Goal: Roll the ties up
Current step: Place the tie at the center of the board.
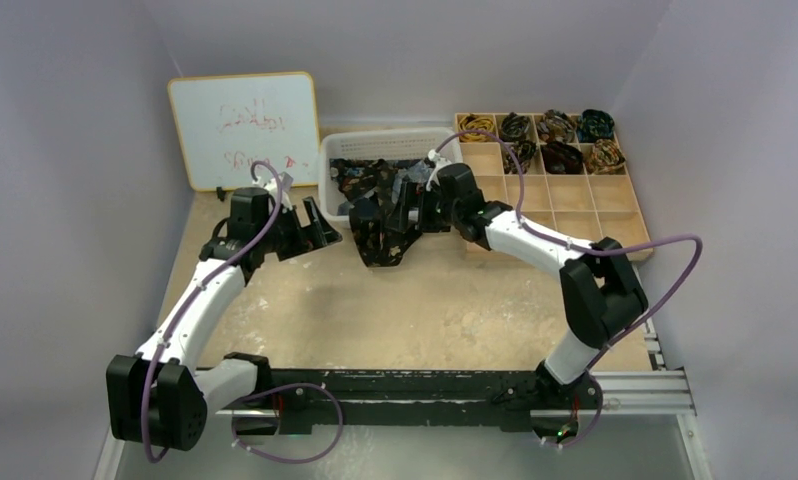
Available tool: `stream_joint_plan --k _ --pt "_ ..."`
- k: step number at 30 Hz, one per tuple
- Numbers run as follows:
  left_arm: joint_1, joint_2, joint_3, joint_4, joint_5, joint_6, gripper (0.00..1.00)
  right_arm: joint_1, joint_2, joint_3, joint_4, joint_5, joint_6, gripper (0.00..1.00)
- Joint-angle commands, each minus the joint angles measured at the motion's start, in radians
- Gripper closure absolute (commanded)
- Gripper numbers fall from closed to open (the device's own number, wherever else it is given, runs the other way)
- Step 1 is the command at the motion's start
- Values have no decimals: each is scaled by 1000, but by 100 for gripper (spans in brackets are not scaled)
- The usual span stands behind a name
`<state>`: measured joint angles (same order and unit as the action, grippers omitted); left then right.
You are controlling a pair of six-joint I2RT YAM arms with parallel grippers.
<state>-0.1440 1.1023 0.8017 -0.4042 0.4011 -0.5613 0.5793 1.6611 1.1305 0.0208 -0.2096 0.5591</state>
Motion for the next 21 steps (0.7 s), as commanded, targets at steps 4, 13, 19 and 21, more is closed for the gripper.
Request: stream_joint_plan --k 4,13,19,21 --pt "7 4 -10 40 47 -1 10 10 59 -12 225 -98 73 3" --pt "7 -13 -20 23 37 7 10 30 111 -21 294 -83 87 22" --pt "7 -6 -13 22 42 11 10 36 70 -36 319 -65 82 69" --pt "7 -7 -11 20 42 11 10 36 46 -30 307 -62 80 87"
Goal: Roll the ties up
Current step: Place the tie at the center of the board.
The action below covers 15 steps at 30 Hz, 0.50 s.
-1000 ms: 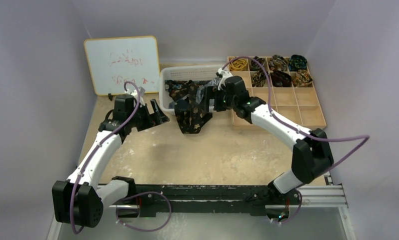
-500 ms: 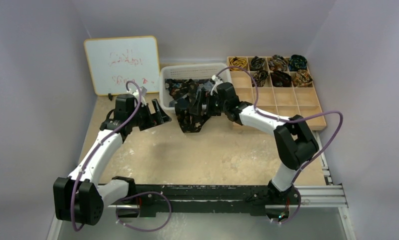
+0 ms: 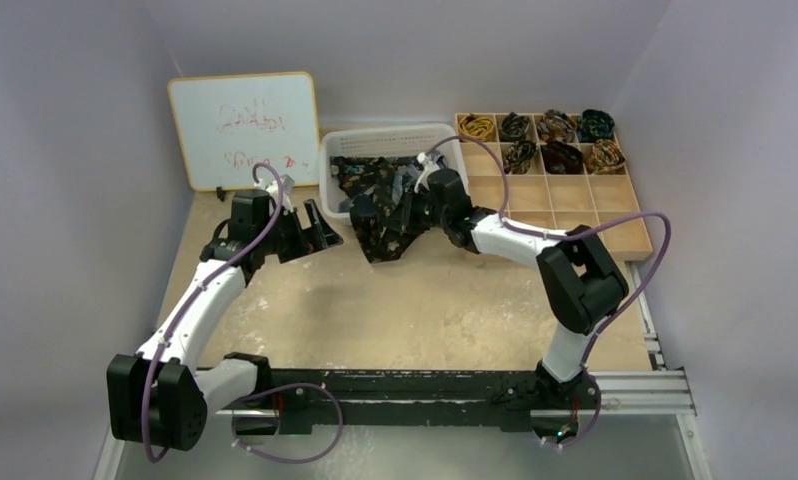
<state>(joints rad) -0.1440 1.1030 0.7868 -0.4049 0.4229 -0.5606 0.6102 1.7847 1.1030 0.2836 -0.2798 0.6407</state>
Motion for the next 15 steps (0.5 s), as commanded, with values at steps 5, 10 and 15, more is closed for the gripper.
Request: stream_joint_plan --k 5,10,15 --pt "7 -21 12 14 9 7 10 5 -192 41 -15 -97 -29 100" --pt "7 -32 49 -2 3 17 10 3 -339 48 -53 -101 -20 100" --pt "8 -54 49 -14 -5 11 10 -16 -523 50 -214 122 -53 100"
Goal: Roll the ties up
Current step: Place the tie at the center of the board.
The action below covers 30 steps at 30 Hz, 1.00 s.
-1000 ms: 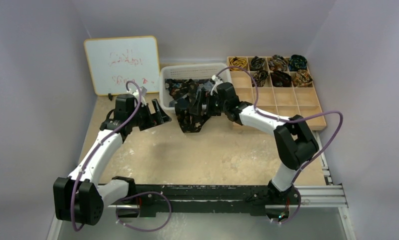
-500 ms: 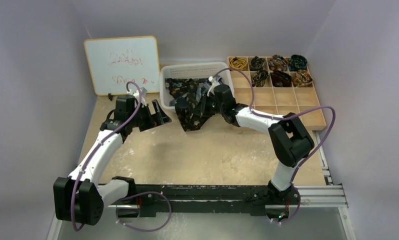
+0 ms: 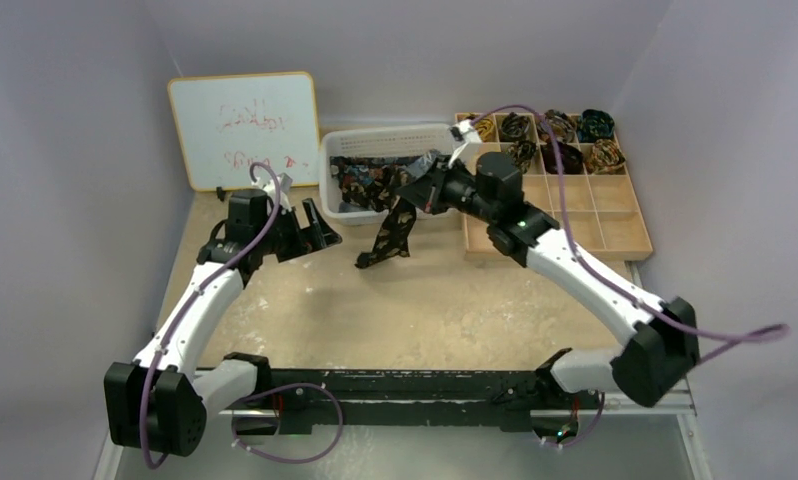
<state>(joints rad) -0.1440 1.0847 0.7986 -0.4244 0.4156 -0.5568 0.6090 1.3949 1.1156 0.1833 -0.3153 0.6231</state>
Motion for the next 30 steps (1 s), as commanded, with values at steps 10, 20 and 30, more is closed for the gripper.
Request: stream_joint_plan --k 10,20,30 --pt "7 -44 -6 53 80 -3 10 -184 -395 79 -451 566 -187 100" --pt "7 -39 -29 49 43 -32 10 -44 -315 15 -468 185 -364 100" --pt "7 -7 2 17 -48 -47 10 431 95 -100 -482 388 -264 100"
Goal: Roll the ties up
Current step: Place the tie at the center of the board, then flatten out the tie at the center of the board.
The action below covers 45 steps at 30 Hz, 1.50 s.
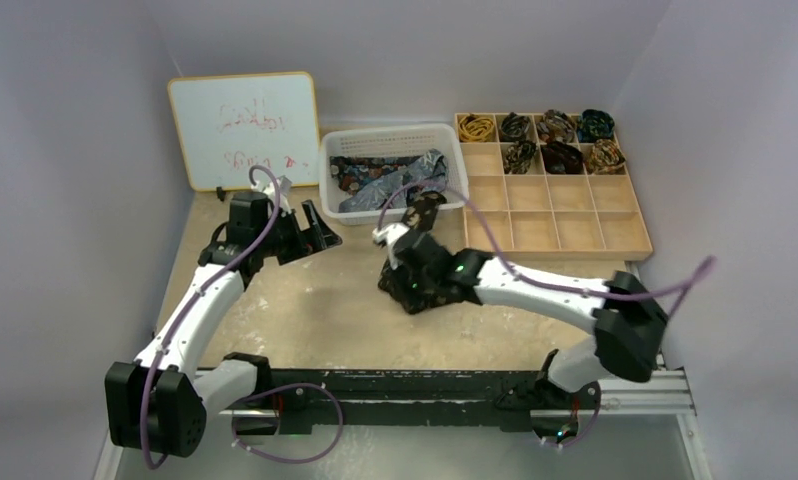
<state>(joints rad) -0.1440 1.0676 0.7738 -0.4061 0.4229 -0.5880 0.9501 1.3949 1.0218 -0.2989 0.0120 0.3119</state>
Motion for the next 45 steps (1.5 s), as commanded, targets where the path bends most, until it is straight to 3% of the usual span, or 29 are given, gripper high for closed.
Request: stream_joint_plan --k 1,3,5,7,10,12,15,20,24,31,33,42,45 --pt "7 12 36 -15 -74 -17 10 110 121 -9 12 60 72 99" --pt "7 10 38 -23 -104 -23 9 154 147 -33 61 38 99 91" --pt "7 14 37 -26 -118 -24 8 190 158 -44 77 46 131 73" --pt "7 24 32 -34 -119 -21 8 203 139 -70 113 23 147 66" --pt "7 41 17 -23 -75 4 8 203 74 -79 103 52 205 30" --pt "7 54 -7 24 -3 28 7 201 0 -95 116 140 274 17" --pt "-15 91 -34 63 73 47 8 168 -117 -117 88 310 385 9" --pt "-189 182 -6 85 0 60 10 -66 -224 -197 104 293 482 12" --pt "-203 224 -19 148 4 24 10 -178 -138 -225 143 231 478 15" --pt "-221 264 18 140 -4 32 11 -213 129 -195 204 211 455 38" --pt "-221 260 20 135 -4 42 11 -212 179 -176 214 206 441 40" --pt "-221 263 30 141 25 77 11 -215 256 -133 227 206 407 46" --pt "-223 283 52 134 34 96 12 -215 283 -141 216 239 412 59"
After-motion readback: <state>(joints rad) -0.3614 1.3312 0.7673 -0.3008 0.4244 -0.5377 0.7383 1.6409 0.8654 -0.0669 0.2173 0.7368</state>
